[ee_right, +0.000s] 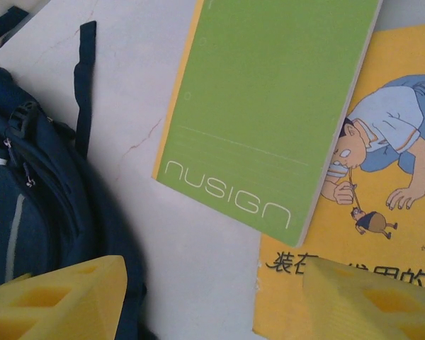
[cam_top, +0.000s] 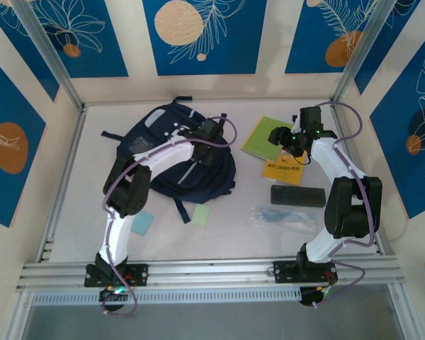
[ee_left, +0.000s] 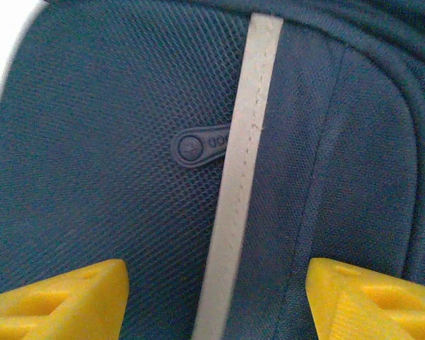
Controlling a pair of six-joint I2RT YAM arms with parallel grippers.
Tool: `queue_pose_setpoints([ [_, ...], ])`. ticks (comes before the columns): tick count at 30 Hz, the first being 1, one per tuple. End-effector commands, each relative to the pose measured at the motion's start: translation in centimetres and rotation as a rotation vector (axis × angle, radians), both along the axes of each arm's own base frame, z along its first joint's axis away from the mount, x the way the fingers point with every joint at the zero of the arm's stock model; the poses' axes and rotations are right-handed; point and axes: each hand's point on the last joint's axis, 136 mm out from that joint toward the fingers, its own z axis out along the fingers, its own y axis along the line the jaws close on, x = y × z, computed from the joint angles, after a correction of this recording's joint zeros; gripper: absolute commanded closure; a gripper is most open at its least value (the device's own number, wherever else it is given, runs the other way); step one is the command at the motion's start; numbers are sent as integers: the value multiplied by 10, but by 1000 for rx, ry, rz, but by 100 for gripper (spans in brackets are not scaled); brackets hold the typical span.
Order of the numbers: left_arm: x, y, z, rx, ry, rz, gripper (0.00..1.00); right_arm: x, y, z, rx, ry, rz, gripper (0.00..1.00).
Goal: Pack the student bag
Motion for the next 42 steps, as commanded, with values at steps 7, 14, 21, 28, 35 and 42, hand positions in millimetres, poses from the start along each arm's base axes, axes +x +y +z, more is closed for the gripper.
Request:
queue_pose_setpoints([
  [7, -16, -10, -33, -42, 130, -6, 29, -15, 1, 6, -16, -3, 16, 31],
  [14, -12, -3, -51, 16, 127, -57, 100, -15, 4, 9, -2, -18, 34, 31],
  [21, -66, -28, -8, -142, 123, -383, 100, -6, 28, 19, 63, -83, 144, 39],
  [28, -114, -8, 2, -135, 165, -495, 100, 6, 83, 1, 123, -31, 284, 41],
  [35, -107, 30, -9, 26, 114, -385, 100, 12, 167, -29, 220, 28, 444, 40],
  [42, -91, 41, -19, 93, 109, -265, 80, 33, 218, -47, 354, 41, 495, 35],
])
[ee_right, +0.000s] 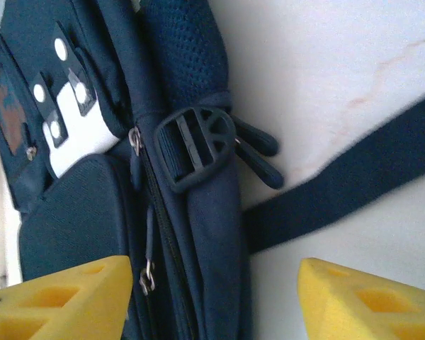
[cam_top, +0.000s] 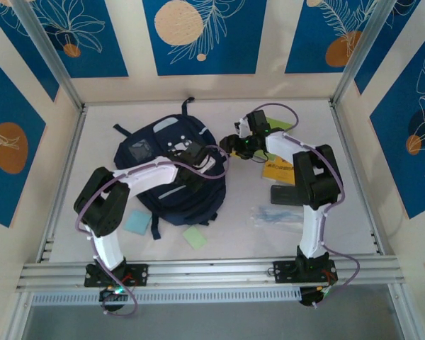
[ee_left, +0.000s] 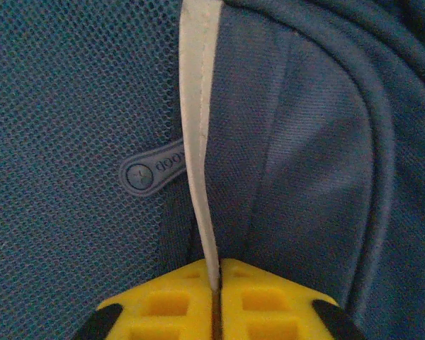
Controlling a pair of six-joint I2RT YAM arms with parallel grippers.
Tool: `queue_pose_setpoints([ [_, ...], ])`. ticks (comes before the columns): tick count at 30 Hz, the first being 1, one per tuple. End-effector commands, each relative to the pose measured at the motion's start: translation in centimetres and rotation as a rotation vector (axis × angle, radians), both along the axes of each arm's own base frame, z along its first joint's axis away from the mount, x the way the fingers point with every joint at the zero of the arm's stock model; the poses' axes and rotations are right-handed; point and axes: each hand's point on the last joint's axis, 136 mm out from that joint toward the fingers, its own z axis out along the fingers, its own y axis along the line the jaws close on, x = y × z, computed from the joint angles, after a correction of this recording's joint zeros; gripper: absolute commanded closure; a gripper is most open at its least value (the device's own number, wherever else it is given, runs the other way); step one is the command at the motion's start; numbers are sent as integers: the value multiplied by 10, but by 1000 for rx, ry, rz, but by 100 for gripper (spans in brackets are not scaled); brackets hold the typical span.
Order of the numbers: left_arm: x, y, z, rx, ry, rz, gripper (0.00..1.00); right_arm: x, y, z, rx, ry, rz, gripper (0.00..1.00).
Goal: Pack the student bag
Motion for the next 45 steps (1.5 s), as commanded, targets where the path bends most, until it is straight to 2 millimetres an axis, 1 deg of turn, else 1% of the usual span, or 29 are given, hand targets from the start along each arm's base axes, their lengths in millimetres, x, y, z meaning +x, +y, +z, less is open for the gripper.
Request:
queue_pose_setpoints([
  [1, 7, 15, -11, 83, 3, 80, 79, 20, 30, 12, 136, -8, 21, 35],
  [3, 7, 17, -17, 91, 10, 98, 79, 27, 39, 4, 154, 14, 23, 38],
  [5, 6, 16, -20, 87, 16, 99, 79, 32, 45, 0, 173, 25, 26, 51],
  [7, 5, 17, -21, 83, 15, 100, 79, 35, 47, -2, 181, 27, 21, 67],
  [8, 6, 19, -22, 84, 12, 104, 79, 36, 45, -2, 174, 25, 17, 78],
  [9, 7, 22, -23, 86, 9, 113, 79, 36, 41, -2, 165, 23, 10, 96],
  [10, 8, 25, -24, 85, 8, 123, 79, 37, 36, -1, 156, 18, -4, 100],
  [11, 11, 28, -25, 82, 6, 135, 79, 37, 32, -1, 153, 13, -13, 100],
  [14, 20, 40, -28, 91, -2, 178, 79, 33, 12, 5, 153, -3, -52, 100],
  [17, 37, 54, -32, 125, -27, 223, 79, 20, -8, 11, 143, 2, -76, 100],
  [20, 57, 64, -38, 143, -43, 258, 79, 4, -20, 13, 129, 5, -85, 100],
  [22, 69, 68, -36, 152, -53, 275, 79, -8, -23, 15, 124, 6, -85, 100],
  [24, 79, 71, -30, 168, -77, 276, 78, -15, -24, 17, 133, 12, -81, 100],
  [26, 86, 73, -21, 187, -99, 275, 76, -18, -23, 19, 141, 15, -77, 100],
  [28, 88, 76, -12, 208, -114, 271, 71, -17, -23, 23, 141, 8, -73, 100],
  [30, 86, 79, -3, 212, -115, 282, 65, -16, -26, 27, 131, 1, -74, 100],
  [31, 84, 79, 2, 207, -114, 290, 61, -15, -28, 30, 127, -4, -73, 97],
  [32, 80, 79, 7, 197, -106, 299, 57, -14, -30, 33, 124, -4, -75, 91],
  [33, 76, 78, 13, 188, -99, 304, 53, -14, -32, 36, 119, -7, -78, 82],
  [35, 69, 72, 27, 171, -110, 295, 48, -16, -40, 43, 112, -15, -89, 68],
  [37, 58, 56, 41, 144, -129, 246, 44, -19, -52, 49, 101, -20, -114, 58],
  [39, 48, 36, 48, 113, -137, 179, 41, -22, -62, 52, 90, -23, -139, 55],
  [42, 35, -1, 53, 82, -160, 61, 40, -29, -85, 54, 62, -24, -194, 52],
  [45, 30, -34, 46, 85, -187, -36, 39, -36, -102, 52, 49, -20, -229, 52],
])
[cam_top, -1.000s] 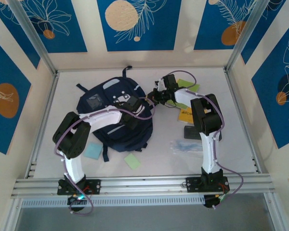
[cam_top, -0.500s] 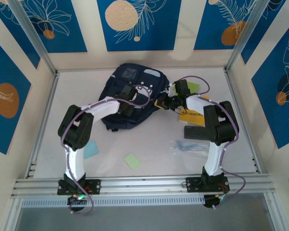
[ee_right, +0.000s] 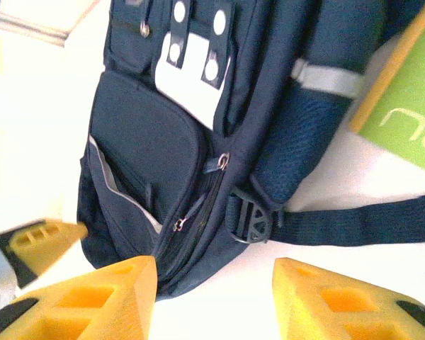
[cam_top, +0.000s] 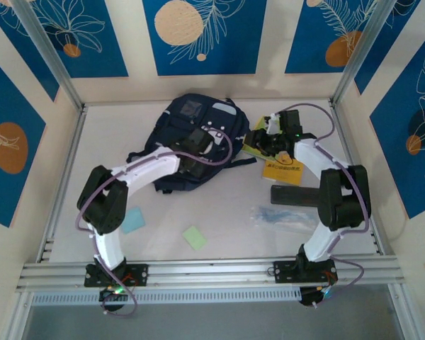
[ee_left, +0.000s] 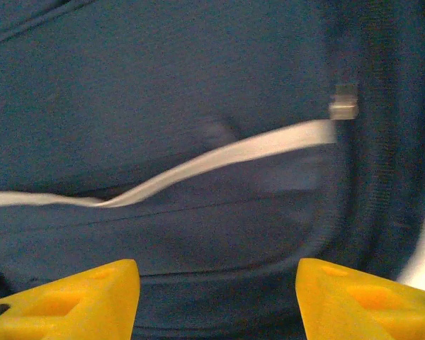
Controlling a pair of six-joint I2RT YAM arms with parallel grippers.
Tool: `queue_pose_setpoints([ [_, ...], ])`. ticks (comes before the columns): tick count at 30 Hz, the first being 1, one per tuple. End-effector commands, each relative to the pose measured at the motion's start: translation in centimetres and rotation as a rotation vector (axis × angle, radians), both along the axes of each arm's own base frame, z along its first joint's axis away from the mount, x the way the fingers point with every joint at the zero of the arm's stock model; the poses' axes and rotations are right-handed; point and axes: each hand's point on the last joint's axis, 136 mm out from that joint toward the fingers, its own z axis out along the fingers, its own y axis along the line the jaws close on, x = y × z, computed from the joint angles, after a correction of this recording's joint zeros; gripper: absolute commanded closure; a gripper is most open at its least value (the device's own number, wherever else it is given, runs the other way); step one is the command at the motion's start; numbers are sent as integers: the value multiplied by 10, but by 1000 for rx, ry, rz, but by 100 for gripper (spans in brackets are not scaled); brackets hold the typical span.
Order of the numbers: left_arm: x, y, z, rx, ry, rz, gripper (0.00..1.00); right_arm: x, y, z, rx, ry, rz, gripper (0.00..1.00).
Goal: Pack the student bag
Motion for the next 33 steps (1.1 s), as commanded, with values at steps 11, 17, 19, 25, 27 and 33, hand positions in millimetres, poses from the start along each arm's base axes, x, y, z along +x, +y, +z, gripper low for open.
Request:
queue_pose_setpoints([
  [11, 27, -60, -56, 151, -17, -107, 40, -42, -48, -17, -34, 61, -91, 52],
  [17, 31, -54, -75, 147, 62, -89, 100, -47, -51, -12, -46, 20, -82, 52],
  [19, 30, -54, -59, 102, 63, -91, 100, -48, -45, -11, -42, -25, -35, 52],
  [25, 22, -60, 25, -110, 40, -117, 100, -50, -7, -11, -34, -219, 149, 52],
  [27, 22, -58, 49, -166, 45, -113, 100, -50, 7, -12, -39, -279, 195, 51],
  [33, 14, -61, 79, -241, 70, -120, 100, -35, 46, -10, 1, -364, 269, 53],
])
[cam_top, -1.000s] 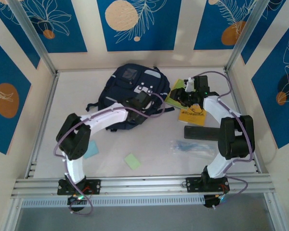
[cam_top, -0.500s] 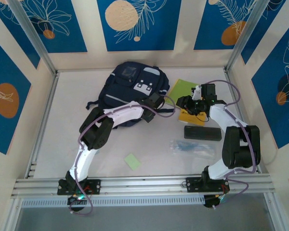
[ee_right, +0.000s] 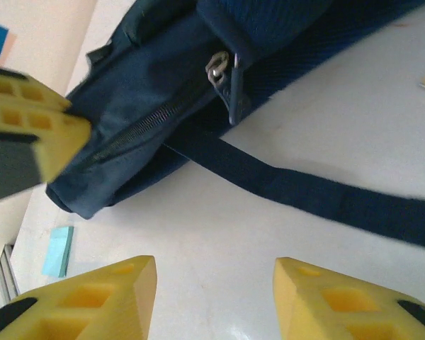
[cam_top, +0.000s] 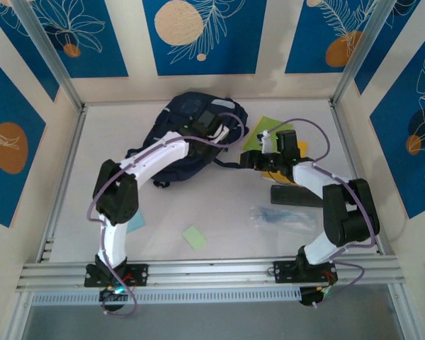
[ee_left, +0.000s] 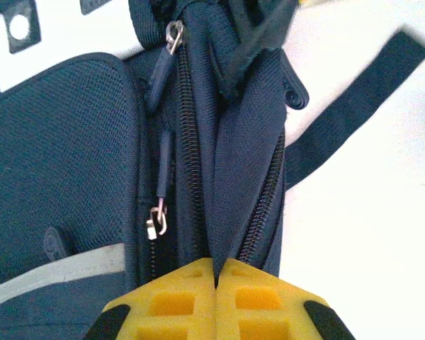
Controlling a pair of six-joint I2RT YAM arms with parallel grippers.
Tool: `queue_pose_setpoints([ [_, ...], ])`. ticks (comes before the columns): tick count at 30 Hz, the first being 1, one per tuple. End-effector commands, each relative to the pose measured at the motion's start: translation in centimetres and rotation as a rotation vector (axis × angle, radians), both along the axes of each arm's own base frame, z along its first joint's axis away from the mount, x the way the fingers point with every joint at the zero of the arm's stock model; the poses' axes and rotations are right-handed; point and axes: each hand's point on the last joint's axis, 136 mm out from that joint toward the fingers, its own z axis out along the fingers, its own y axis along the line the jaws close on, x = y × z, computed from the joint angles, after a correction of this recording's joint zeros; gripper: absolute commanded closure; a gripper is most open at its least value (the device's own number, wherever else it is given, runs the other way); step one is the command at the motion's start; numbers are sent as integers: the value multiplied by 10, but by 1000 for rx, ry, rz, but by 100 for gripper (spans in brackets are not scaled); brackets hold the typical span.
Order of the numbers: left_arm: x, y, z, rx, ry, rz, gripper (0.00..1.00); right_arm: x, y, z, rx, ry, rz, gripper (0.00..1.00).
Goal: Pack the student bag
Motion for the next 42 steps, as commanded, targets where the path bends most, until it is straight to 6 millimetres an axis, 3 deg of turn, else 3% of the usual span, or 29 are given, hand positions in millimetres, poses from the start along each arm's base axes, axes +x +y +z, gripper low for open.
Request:
queue_pose_setpoints([
  [1, -15, -12, 39, -119, 23, -19, 100, 18, 24, 16, 42, -130, 72, 54],
  [12, -24, -13, 45, -179, 56, 6, 100, 46, 53, 11, 77, -132, 74, 64],
  [16, -24, -15, 49, -194, 53, 11, 100, 43, 55, 14, 107, -104, 83, 66],
  [21, -23, -14, 50, -195, 54, 23, 100, 31, 59, 18, 116, -82, 112, 65],
  [28, -33, -14, 61, -229, 73, 19, 100, 53, 48, -7, 24, -72, 18, 60],
  [34, -38, -14, 61, -241, 92, 22, 100, 63, 42, -11, -90, -134, -4, 60],
  [42, -41, -19, 58, -260, 120, 20, 100, 62, 67, 4, -30, -203, 71, 60],
])
